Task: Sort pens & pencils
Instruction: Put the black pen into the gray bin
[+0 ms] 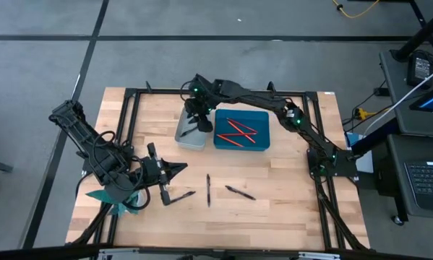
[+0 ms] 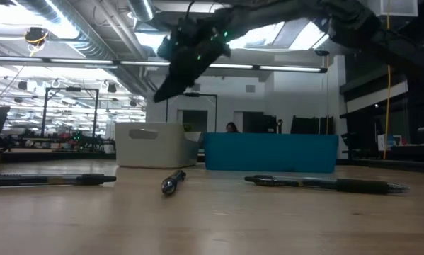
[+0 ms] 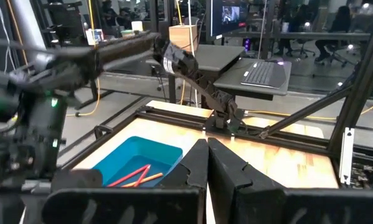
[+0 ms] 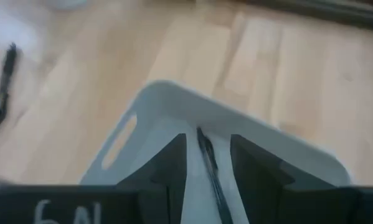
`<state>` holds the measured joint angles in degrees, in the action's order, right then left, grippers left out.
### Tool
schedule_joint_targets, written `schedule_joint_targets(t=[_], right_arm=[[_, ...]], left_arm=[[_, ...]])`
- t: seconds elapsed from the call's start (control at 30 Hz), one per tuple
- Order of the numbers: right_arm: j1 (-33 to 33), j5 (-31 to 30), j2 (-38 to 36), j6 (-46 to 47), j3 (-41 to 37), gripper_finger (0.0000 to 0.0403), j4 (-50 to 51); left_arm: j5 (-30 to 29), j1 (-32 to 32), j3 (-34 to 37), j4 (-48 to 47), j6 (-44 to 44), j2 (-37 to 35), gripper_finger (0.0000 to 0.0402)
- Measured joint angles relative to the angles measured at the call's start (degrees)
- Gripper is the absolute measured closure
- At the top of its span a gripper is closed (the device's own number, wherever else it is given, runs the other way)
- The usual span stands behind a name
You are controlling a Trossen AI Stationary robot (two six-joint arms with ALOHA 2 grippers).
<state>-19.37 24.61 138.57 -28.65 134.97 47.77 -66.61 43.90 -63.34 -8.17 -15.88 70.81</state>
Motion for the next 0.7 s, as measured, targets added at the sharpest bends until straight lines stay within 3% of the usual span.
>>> schedule_joint_targets(t=[0.2,0.33,0.43,0.57,0.7], right_arm=[[-1.1,-14.0,-4.5,-0.3,0.0,0.0279,11.9],[-3.1,-17.2,-9.4,1.6,0.0,0.0279,20.7],[-4.4,-14.9,-13.7,4.1,0.0,0.0279,24.1],[-5.7,-4.3,-20.7,6.2,0.0,0.0279,23.7],[-5.5,1.0,-27.6,7.6,0.0,0.0279,20.2]], left_arm=[[0.2,0.0,0.0,-0.2,0.0,0.0,0.0401],[2.0,0.0,0.0,-0.2,-0.9,0.0,0.0401],[3.8,-0.1,0.0,-0.3,-2.7,0.1,0.0401],[6.0,-1.2,0.0,-0.4,-5.7,2.2,0.0401],[13.6,-4.8,0.0,-0.3,-10.7,6.3,0.0401]])
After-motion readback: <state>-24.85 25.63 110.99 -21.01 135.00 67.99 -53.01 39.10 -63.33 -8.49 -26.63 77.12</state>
